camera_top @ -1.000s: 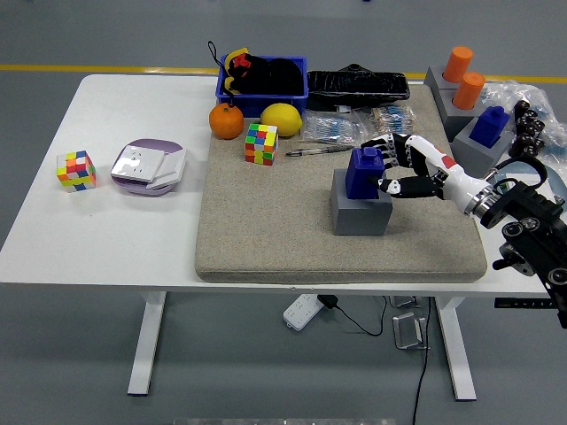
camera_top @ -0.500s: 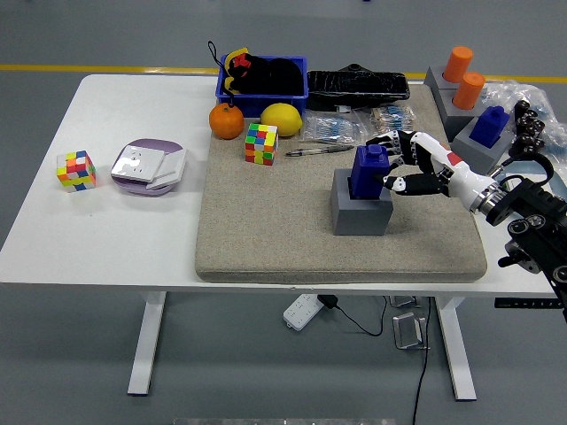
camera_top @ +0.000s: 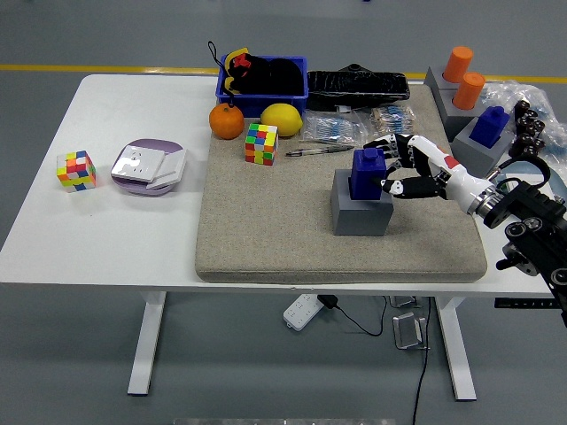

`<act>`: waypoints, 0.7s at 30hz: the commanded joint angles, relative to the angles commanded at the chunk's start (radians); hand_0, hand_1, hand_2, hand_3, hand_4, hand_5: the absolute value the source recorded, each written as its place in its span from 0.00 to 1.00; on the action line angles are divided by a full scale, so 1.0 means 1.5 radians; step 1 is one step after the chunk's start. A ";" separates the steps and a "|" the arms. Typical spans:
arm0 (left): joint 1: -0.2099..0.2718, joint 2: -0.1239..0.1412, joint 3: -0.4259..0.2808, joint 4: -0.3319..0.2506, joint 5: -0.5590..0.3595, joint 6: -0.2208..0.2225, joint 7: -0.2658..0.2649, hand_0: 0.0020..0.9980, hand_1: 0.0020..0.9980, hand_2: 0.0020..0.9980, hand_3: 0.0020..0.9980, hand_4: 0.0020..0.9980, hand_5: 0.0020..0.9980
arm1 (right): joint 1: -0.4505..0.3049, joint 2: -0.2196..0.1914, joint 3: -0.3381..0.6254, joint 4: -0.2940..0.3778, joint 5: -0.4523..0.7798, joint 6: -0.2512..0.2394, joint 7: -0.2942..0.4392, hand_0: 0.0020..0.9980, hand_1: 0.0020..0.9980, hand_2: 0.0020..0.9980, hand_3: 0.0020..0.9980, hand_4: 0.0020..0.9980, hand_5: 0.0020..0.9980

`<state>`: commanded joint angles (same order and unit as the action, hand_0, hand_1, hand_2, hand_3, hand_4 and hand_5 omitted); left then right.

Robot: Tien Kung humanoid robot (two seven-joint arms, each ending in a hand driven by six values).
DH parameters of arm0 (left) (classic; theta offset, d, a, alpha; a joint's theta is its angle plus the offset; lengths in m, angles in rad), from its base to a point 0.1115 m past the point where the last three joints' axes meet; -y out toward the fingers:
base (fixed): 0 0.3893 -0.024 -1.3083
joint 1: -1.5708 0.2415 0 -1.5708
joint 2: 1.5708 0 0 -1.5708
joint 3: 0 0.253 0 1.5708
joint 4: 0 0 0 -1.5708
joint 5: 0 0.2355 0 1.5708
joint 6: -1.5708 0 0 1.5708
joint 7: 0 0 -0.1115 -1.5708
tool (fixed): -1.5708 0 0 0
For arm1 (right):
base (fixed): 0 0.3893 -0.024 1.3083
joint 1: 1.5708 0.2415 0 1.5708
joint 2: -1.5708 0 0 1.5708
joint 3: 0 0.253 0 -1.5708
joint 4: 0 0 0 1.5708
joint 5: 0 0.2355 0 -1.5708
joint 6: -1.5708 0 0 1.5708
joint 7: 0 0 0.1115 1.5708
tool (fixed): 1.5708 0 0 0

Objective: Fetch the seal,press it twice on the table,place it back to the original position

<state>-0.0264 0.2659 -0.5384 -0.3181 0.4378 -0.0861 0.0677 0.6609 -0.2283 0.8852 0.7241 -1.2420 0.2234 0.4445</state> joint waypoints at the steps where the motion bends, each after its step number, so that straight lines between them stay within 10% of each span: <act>1: 0.000 0.000 0.000 0.000 0.000 0.000 0.000 0.85 0.83 0.81 0.86 0.86 0.47 | 0.000 0.000 -0.001 0.000 0.001 0.000 0.000 0.45 0.38 0.40 0.44 0.52 0.00; 21: 0.001 0.003 0.006 0.000 -0.002 0.000 0.000 0.85 0.83 0.81 0.86 0.86 0.48 | -0.002 0.007 -0.006 -0.002 0.005 0.001 -0.002 0.45 0.39 0.41 0.46 0.52 0.00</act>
<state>-0.0256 0.2706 -0.5301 -0.3186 0.4350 -0.0860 0.0679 0.6574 -0.2173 0.8769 0.7212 -1.2350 0.2248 0.4415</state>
